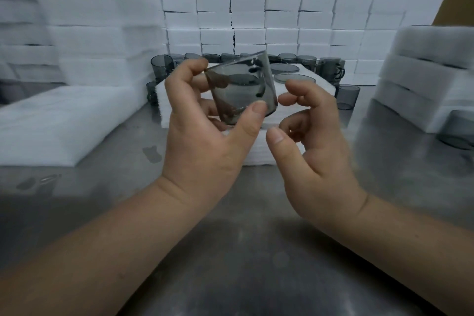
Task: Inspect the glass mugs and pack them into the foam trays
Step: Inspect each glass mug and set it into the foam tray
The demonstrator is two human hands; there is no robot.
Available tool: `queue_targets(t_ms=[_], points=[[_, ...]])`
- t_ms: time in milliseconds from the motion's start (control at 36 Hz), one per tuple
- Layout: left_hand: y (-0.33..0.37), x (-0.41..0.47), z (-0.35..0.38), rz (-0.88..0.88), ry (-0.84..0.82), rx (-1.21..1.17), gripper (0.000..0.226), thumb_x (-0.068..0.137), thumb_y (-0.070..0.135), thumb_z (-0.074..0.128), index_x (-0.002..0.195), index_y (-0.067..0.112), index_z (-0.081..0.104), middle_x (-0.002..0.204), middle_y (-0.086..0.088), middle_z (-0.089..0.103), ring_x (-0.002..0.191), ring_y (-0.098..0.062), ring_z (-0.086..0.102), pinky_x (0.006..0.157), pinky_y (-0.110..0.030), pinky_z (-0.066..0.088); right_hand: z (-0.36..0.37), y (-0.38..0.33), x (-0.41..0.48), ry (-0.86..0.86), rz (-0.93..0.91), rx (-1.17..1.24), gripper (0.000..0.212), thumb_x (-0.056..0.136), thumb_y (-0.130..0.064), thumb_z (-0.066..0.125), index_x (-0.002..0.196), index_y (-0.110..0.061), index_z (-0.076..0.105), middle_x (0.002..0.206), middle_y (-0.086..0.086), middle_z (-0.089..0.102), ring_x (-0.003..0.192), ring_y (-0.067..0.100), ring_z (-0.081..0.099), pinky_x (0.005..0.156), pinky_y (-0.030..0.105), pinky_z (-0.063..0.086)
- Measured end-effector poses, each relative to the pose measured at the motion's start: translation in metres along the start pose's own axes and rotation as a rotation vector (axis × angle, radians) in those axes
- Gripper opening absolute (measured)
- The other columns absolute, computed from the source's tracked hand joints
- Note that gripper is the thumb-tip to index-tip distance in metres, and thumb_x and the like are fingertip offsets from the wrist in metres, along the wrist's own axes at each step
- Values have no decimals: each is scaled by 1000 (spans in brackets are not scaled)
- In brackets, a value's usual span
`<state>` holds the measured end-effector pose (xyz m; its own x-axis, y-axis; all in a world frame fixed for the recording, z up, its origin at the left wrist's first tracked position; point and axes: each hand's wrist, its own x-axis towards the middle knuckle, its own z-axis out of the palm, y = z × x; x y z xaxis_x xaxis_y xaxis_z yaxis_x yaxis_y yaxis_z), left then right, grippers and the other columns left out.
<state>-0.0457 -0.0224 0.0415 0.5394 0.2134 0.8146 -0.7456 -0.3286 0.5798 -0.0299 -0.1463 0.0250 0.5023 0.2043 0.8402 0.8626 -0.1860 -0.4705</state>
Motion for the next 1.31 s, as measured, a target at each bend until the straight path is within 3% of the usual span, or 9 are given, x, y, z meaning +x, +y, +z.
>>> queue_targets(t_ms=[250,417,528,667,778,861,945,1112,1306], points=[[0,-1,0,1,79,202,63,63,45,67,113,34,29,115,14,46,94,-10,61,75,-30,54,-1,-1,-2,-128,-52,-6,57,83,-35,48,134,-37,23,132,-3,39,77,9,54,73,12,40],[-1,0,-1,11,72,277,66,60,42,72,114,38,34,114,13,48,101,-6,55,83,-18,46,-2,-4,-2,-211,-51,-10,69,80,-39,48,134,-50,7,138,-16,29,75,3,53,72,10,43],[-1,0,-3,48,-7,368,71,64,47,65,127,21,44,112,17,48,95,4,50,79,-4,36,-3,-4,-3,-233,21,-16,75,78,-48,46,132,-57,-6,134,-33,21,79,5,58,73,17,49],[1,-3,-3,224,-113,427,62,78,26,55,132,0,43,114,0,43,91,1,43,85,-3,34,-2,2,-1,-179,108,87,83,76,-51,49,133,-46,-11,123,-30,45,83,12,62,77,35,53],[-1,-3,-4,312,-143,443,53,81,17,54,129,-5,45,112,-5,41,94,-4,42,86,-8,35,-1,11,-2,-157,145,154,88,80,-47,43,145,-19,-11,115,-31,49,112,-8,48,85,19,48],[0,-5,-3,344,-161,432,50,82,18,55,127,-4,48,110,-3,39,94,-5,44,85,-8,36,-4,14,0,-141,149,188,90,81,-43,38,145,-6,-12,125,-32,44,109,-22,43,87,4,36],[1,-5,-3,374,-172,436,50,83,20,56,126,-4,47,110,-4,39,95,-7,43,85,-9,36,-3,13,1,-119,156,209,88,81,-43,37,145,-5,-11,134,-25,23,114,-25,36,96,7,32],[1,-4,-4,386,-166,432,49,84,18,57,127,0,43,109,-6,39,98,-7,41,86,-12,38,-2,11,0,-127,135,218,89,82,-41,38,146,-3,-10,136,-20,26,109,-23,42,92,9,37],[3,-5,-4,329,-150,406,46,84,23,55,126,8,42,111,-4,40,95,-4,43,85,-9,36,-3,12,0,-129,90,181,85,84,-40,37,144,-5,-11,129,-38,35,109,-23,43,93,19,44]])
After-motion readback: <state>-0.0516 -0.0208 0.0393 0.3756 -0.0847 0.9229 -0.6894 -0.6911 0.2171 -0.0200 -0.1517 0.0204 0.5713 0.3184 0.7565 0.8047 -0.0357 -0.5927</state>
